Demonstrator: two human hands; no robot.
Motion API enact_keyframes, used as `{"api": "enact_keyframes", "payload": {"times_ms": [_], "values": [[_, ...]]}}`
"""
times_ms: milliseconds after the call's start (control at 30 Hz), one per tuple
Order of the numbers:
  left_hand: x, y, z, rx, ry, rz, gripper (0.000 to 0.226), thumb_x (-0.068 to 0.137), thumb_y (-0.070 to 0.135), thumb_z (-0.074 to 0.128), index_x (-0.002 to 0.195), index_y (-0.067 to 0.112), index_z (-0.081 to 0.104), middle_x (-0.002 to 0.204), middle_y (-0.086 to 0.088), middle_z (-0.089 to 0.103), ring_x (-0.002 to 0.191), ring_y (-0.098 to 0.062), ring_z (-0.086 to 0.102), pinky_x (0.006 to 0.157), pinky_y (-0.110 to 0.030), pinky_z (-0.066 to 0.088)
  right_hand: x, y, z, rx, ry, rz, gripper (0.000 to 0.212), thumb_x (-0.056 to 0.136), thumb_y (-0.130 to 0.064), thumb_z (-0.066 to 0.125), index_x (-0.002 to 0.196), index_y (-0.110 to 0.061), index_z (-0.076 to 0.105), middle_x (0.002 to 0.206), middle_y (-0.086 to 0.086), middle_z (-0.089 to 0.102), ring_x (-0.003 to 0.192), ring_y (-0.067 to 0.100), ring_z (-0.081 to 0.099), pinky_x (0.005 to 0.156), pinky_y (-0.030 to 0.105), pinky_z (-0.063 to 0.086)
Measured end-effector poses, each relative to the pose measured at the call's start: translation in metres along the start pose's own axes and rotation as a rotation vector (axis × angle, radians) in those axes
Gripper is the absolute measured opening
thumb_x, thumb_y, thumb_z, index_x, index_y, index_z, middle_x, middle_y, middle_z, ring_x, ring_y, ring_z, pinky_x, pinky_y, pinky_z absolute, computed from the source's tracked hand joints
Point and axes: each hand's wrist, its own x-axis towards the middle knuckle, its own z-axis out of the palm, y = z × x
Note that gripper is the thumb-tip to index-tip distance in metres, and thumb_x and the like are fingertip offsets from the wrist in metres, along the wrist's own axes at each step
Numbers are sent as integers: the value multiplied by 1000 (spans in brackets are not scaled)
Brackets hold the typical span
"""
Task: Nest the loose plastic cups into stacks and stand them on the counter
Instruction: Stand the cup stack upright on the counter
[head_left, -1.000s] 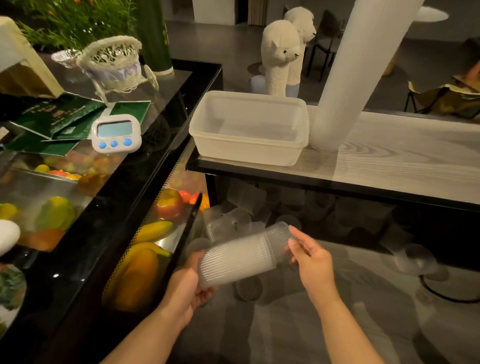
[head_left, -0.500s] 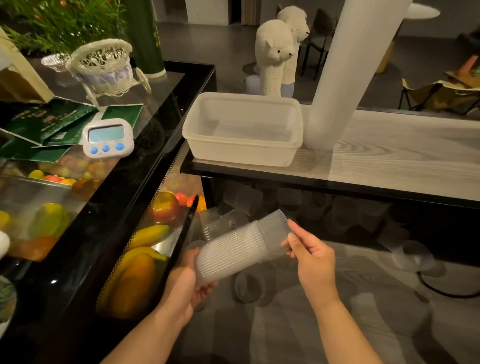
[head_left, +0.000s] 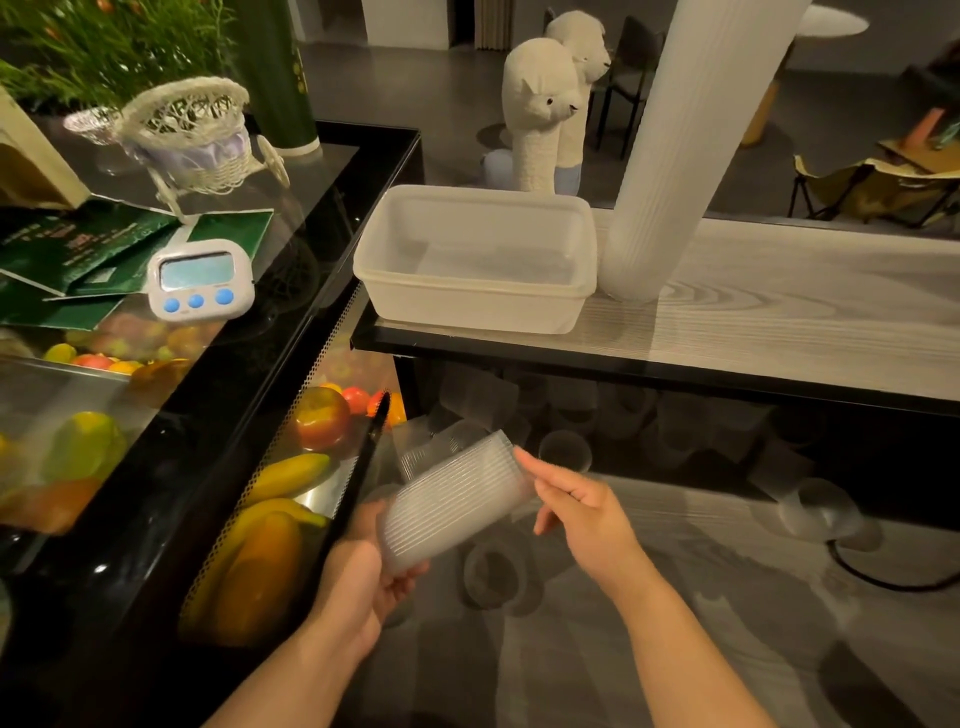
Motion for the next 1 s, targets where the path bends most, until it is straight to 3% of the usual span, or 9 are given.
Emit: {"api": "enact_keyframes", "payload": {"times_ms": [100,233,333,400,500,633,800,900,1000], "values": [[7,-2,-3,-15,25,-35,28,99,40,42,107,20,60,91,-16,66,67,-28,61,53,-27,39,26,13,-8,-46,97,64,42,100,-13,48,119,-48,61,102,0,62,68,7,57,70,14,47],[11,-6,-6,-32,38,-57,32,98,40,42,114,18,59,99,-19,67,69,-29,64,51,-28,43,63,50,-25,-621,396,270,39,98,-25,48,134,-39,53,145,8,37,106,28,60,83,32,45],[5,-6,-14,-37,24,-16,30,99,38,44,117,20,60,104,-21,67,73,-29,65,51,-29,46,81,64,-27,-662,296,506,41,98,-36,49,139,-34,46,141,10,39,111,35,56,91,39,47],[-2,-4,-19,-57,18,19,22,101,35,44,111,24,61,107,-22,65,79,-31,64,52,-31,47,85,71,-27,-853,128,505,44,94,-38,54,138,-36,50,143,8,36,115,33,55,97,38,46],[-6,-2,-24,-74,4,29,21,100,35,47,112,26,61,114,-21,62,87,-34,64,51,-31,49,83,84,-29,-889,141,432,35,90,-34,60,123,-24,64,132,8,52,112,28,57,89,33,49],[-7,-3,-28,-89,12,30,21,99,37,49,113,25,59,115,-20,61,89,-34,64,51,-32,49,68,71,-26,-687,319,344,16,90,-32,63,97,-18,66,111,7,63,101,26,60,78,30,46],[-12,-5,-24,-121,27,16,29,97,42,51,111,18,59,109,-20,63,82,-31,64,54,-33,48,27,14,-10,145,296,158,32,94,-40,58,85,-11,65,86,8,70,86,21,65,79,36,51],[-18,-3,-17,-106,34,17,26,97,45,51,102,20,56,107,-21,62,81,-31,64,56,-33,49,8,10,-1,54,115,94,47,92,-51,55,91,-5,64,91,15,66,90,23,62,92,45,50],[-24,-2,-11,-108,14,42,19,98,45,49,99,27,55,109,-20,59,84,-32,64,60,-34,48,-2,-1,6,-2,25,127,37,95,-52,48,99,-21,69,101,-7,67,106,15,60,101,38,45]]}}
